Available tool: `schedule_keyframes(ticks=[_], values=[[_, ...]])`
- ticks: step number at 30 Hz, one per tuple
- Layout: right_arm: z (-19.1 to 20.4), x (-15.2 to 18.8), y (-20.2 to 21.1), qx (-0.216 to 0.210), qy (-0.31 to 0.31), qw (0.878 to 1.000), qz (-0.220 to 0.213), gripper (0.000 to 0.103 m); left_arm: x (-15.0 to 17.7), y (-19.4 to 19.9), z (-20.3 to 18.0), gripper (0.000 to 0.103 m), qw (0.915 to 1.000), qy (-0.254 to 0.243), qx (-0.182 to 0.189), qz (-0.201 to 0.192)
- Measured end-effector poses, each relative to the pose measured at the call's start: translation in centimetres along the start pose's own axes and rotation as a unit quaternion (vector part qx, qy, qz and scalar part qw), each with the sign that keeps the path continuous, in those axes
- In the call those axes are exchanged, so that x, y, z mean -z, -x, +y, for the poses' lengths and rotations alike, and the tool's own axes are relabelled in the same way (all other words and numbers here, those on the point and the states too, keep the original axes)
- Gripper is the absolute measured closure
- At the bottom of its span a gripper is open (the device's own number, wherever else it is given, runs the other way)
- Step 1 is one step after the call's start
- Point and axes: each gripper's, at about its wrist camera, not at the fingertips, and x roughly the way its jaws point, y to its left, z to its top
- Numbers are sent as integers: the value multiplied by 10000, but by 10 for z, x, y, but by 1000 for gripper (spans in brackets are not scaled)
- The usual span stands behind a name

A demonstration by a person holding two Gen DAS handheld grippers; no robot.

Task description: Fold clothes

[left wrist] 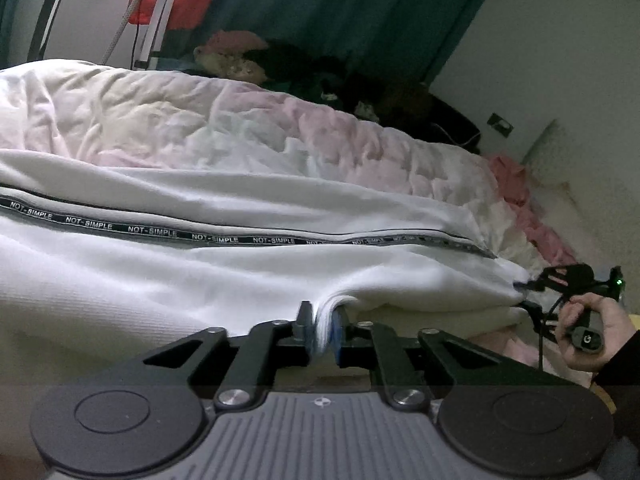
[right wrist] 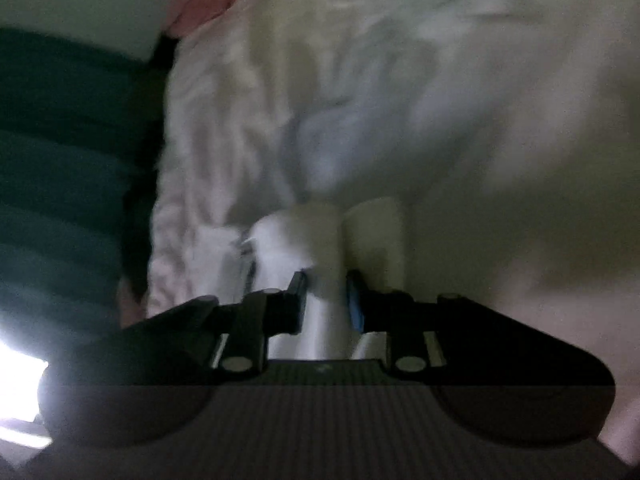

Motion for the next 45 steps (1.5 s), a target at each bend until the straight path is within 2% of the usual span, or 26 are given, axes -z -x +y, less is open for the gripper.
schedule_keyframes(ticks=[2,3,4,5,7,10,11,13,15,17,19,21,22,26,29,30,32,33,35,36,37,38,39,41,43,45], values=[[4,5,21,213,262,9989,-321,76,-2,5,3,78,9999,135,39,77],[8,8,30,195,471,9977,-441,75,-3,9,5,66,9996,241,44,108],[14,11,37,52,716,9963,-478,75,-3,14,8,56,9992,374,48,121],[19,15,44,-90,960,9940,-513,74,-2,21,12,53,9985,524,89,116],[34,29,52,-381,1487,9868,-525,73,3,38,23,41,9954,915,291,50],[61,47,55,-691,2340,9684,-512,68,13,69,49,29,9831,1813,249,-105],[70,52,52,-741,2617,9610,-490,66,16,82,61,26,9757,2178,178,-176],[82,65,46,-758,3014,9497,-372,66,21,112,85,21,9592,2787,-212,-436],[91,78,37,-768,3353,9387,-214,66,25,143,108,20,9369,3369,-620,-702],[93,92,33,-843,3564,9305,7,66,26,172,121,17,9293,3397,-1087,-955],[92,102,32,-816,3744,9235,145,66,29,195,137,13,9159,3577,-1411,-1152],[95,113,28,-787,3975,9138,266,66,36,211,165,15,8994,3952,-1302,-1342],[96,120,28,-770,4085,9089,325,66,42,217,178,18,8881,4163,-1214,-1524],[103,139,21,-638,4640,8825,430,66,66,221,230,19,8302,5225,-547,-1867],[107,150,15,-534,4864,8707,494,66,71,220,258,19,8021,5525,-684,-2161],[108,153,10,-527,4889,8687,597,66,71,218,268,19,7985,5539,-762,-2232],[109,160,1,-514,4981,8619,801,66,67,211,288,26,8006,5445,-1031,-2279],[108,165,-3,-500,5118,8528,913,58,64,208,298,35,8028,5387,-1241,-2234],[106,175,-6,-478,5346,8389,907,51,62,203,313,47,7954,5456,-1388,-2244],[105,179,-7,-463,5457,8321,882,47,58,203,317,60,7972,5415,-1467,-2230],[105,184,-6,-461,5587,8236,861,45,49,205,315,77,8093,5182,-1678,-2202],[104,188,-6,-464,5667,8181,863,40,39,207,312,83,8218,4911,-1908,-2169],[104,190,-6,-459,5726,8140,863,38,25,212,307,86,8383,4566,-2043,-2169],[101,195,-7,-429,5884,8027,867,37,3,226,297,88,8620,4015,-1914,-2431],[101,198,-8,-406,5957,7972,895,37,-14,238,283,89,8827,3345,-1779,-2779],[100,198,-9,-406,5993,7943,905,35,-18,238,270,88,8936,2755,-1831,-3034]])
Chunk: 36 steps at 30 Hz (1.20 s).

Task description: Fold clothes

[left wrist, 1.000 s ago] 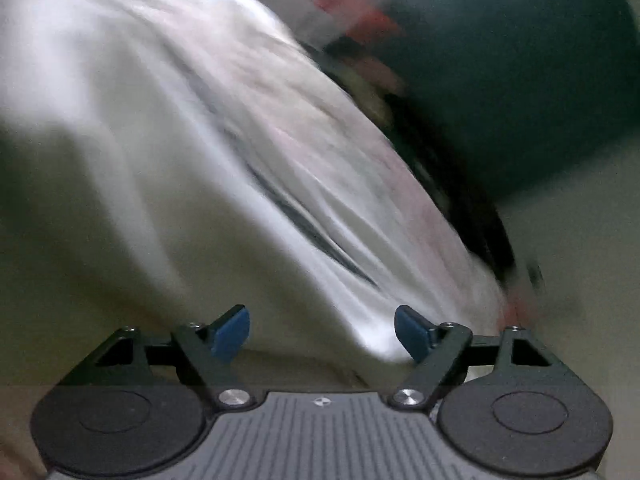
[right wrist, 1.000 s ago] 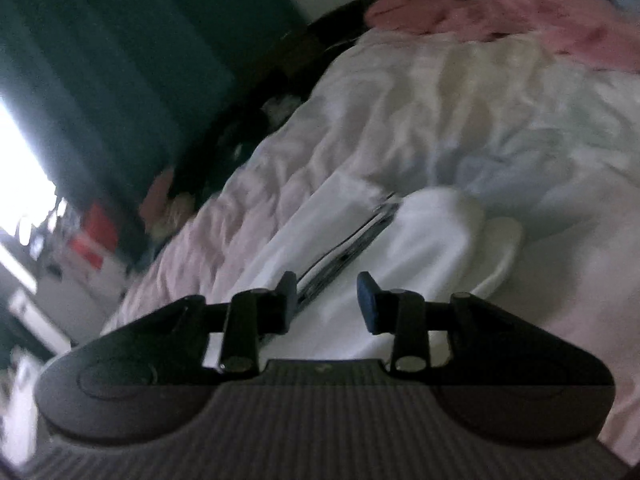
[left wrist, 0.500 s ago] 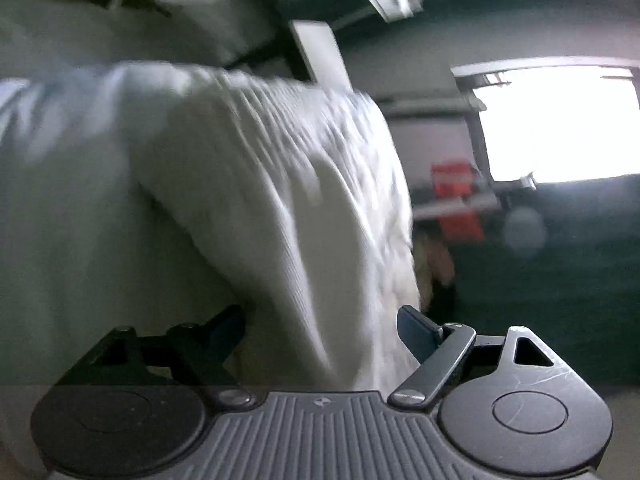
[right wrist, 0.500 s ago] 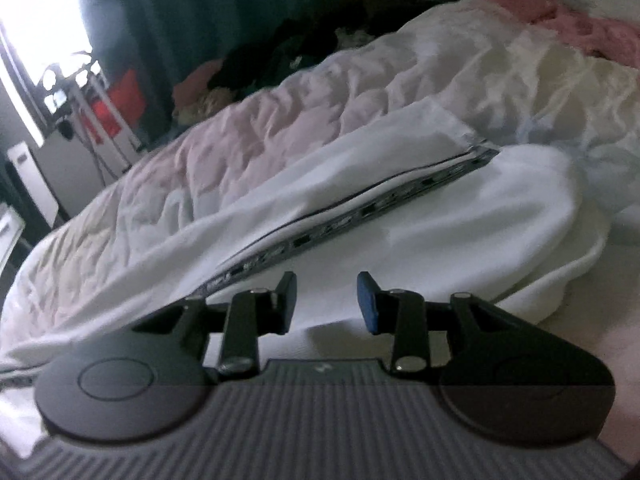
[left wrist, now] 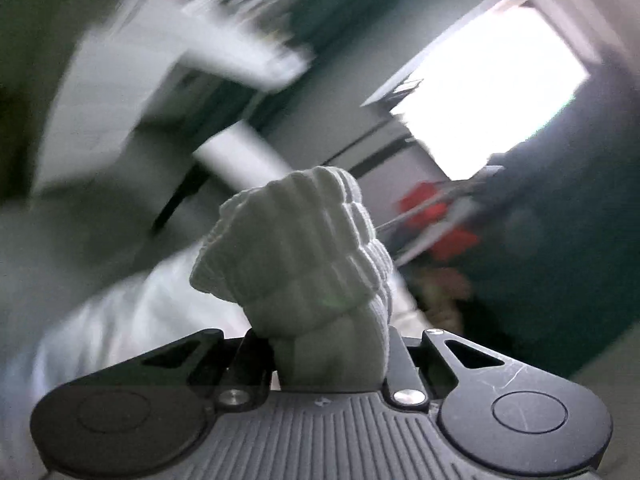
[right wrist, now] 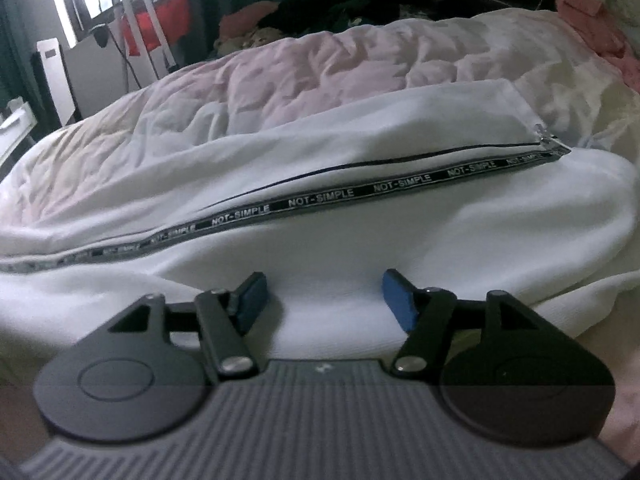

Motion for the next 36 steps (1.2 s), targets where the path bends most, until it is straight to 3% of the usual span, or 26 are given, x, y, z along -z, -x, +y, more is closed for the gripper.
schedule_keyframes(ticks=[2,5,7,9,12,14,16,20,26,30,33,35,36], values=[[0,1,0,-3,31,10000,-6,34,9,-9,7,87,9996,-93,-253,102],[1,3,1,-7,69,10000,-11,33,32,-32,34,87,9938,-91,-899,654],[1,4,2,-12,80,10000,-2,33,46,-39,53,78,9897,-120,-1100,908],[1,4,3,-1,81,10000,11,33,48,-33,56,74,9913,-59,-981,871],[1,3,2,-3,73,10000,29,33,41,-26,50,65,9879,-21,-1087,1108],[0,1,2,-17,34,10000,50,33,35,-22,45,58,9826,-240,-1306,1301],[-1,-1,3,-42,-45,10000,71,33,33,1,38,37,9744,-612,-1656,1389],[-6,-5,9,-112,-237,9996,109,32,42,39,7,26,9677,-1420,-1676,1235],[-12,-22,31,-393,-426,9980,-240,32,80,65,-77,25,9488,-2622,-1117,1359],[-22,-23,41,-390,-449,9976,-355,32,114,59,-150,22,9360,-3190,-387,1439],[-36,-24,40,-524,-863,9946,-241,32,156,49,-209,21,9188,-3602,241,1597],[-43,-27,39,-616,-1154,9913,-178,32,190,41,-242,21,9011,-3849,644,1888],[-45,-28,39,-664,-1228,9901,-173,32,210,36,-255,21,8884,-4019,804,2069]])
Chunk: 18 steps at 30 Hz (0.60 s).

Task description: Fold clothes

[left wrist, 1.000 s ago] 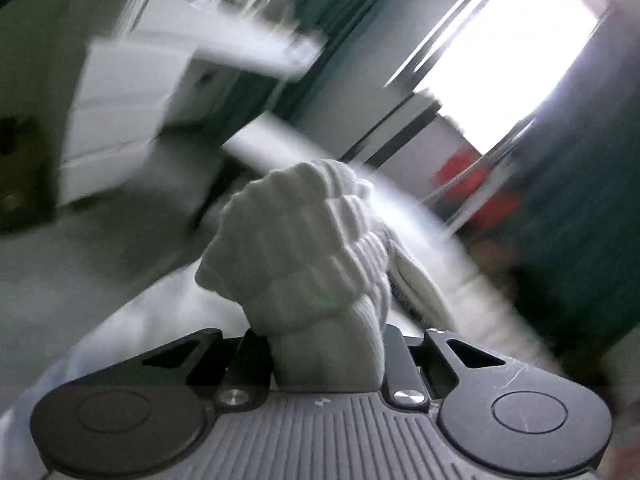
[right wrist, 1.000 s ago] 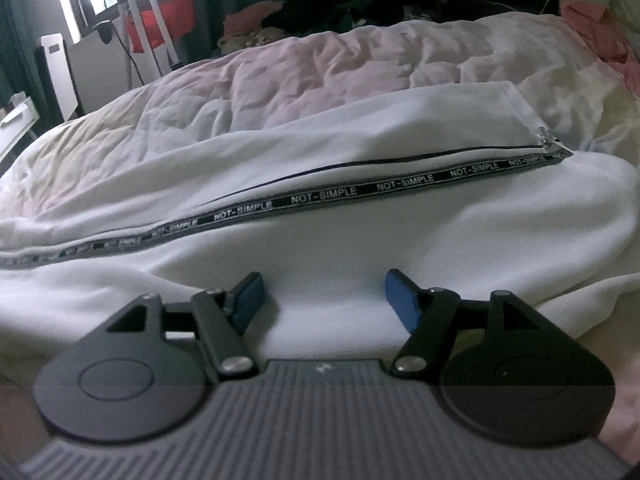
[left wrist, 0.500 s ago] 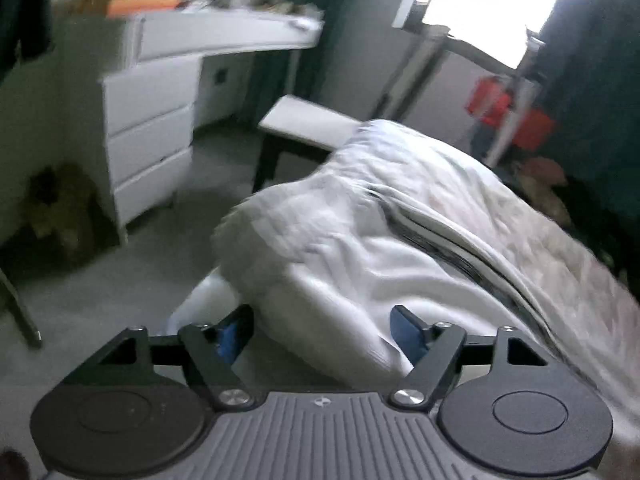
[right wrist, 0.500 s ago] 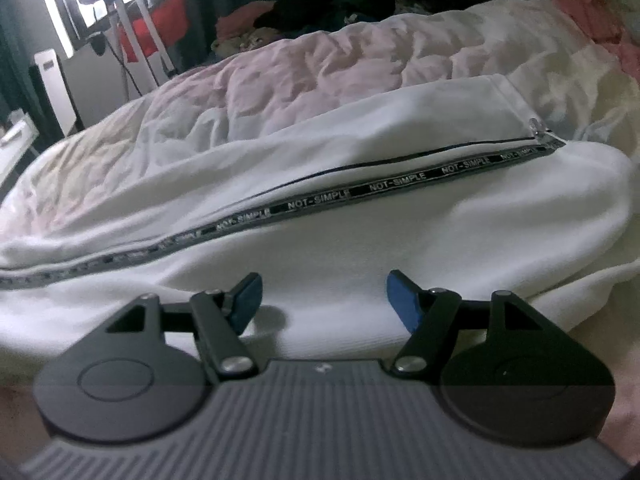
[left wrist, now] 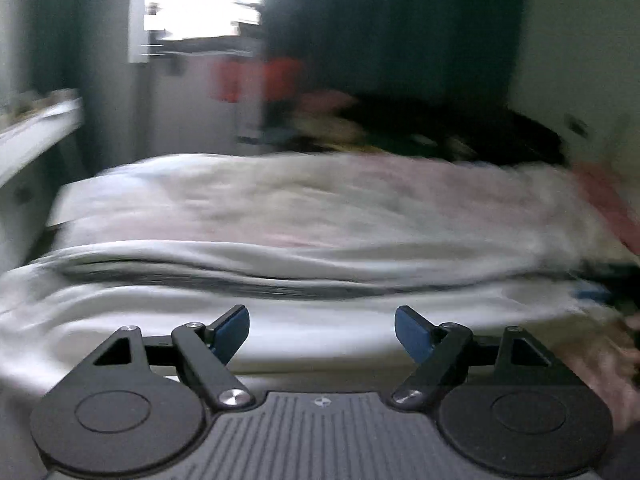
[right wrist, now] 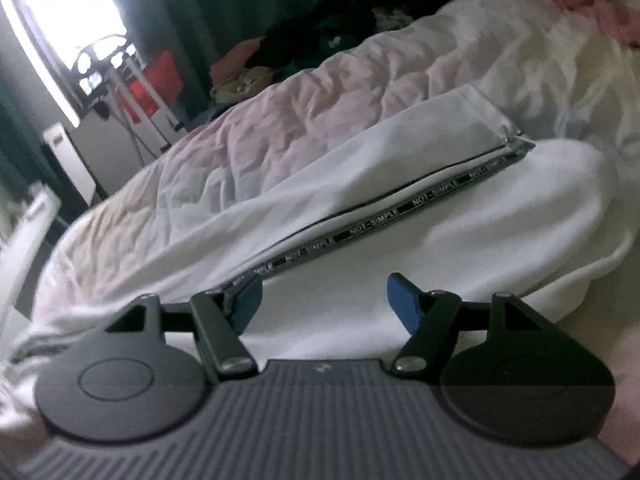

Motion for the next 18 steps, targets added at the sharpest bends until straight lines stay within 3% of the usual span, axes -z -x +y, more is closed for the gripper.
schedule_keyframes(ticks=[3,5,7,12,15,18], values=[[-3,-3,3,-56,-117,9999,-29,32,9,-36,-56,22,9957,-718,457,370],[-7,-5,6,-97,-223,9997,-51,32,20,-56,-82,22,9904,-1286,372,352],[-13,-7,8,-186,-406,9990,-59,32,30,-67,-94,23,9885,-1457,296,286],[-31,-14,8,-366,-915,9951,-5,32,44,-88,-73,26,9923,-1218,136,-166],[-46,-15,4,-460,-1434,9886,88,30,43,-85,-51,26,9963,-781,319,-179],[-59,-17,3,-652,-1927,9790,120,30,37,-83,-45,25,9953,-839,449,-188]])
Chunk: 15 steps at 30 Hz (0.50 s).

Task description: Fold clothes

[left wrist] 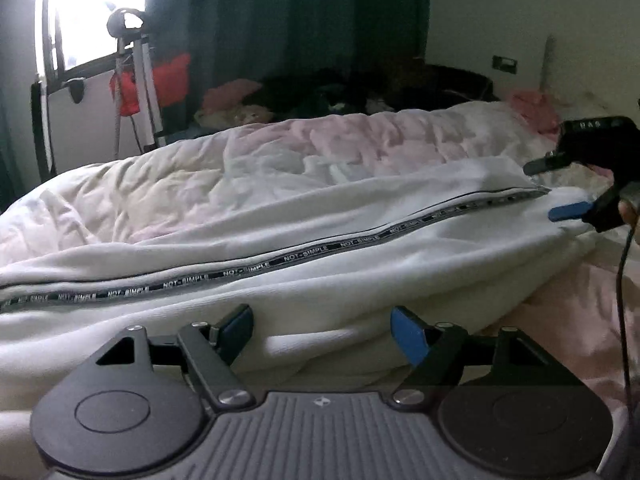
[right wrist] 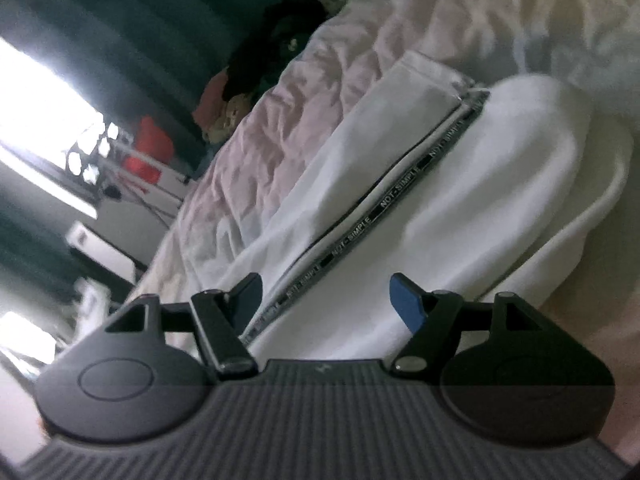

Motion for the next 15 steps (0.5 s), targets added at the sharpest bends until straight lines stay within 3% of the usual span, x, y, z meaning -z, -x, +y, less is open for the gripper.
schedule_keyframes(ticks=[4,8,15], values=[[-18,-11,8,-146,-580,9982,-109,30,-1,-2,5,25,9996,79,260,29],[-41,-18,18,-358,-1171,9923,-191,30,-3,-3,7,26,9995,87,294,81],[-73,-31,33,-704,-1688,9830,-147,31,-5,-3,6,26,9993,-2,345,108]])
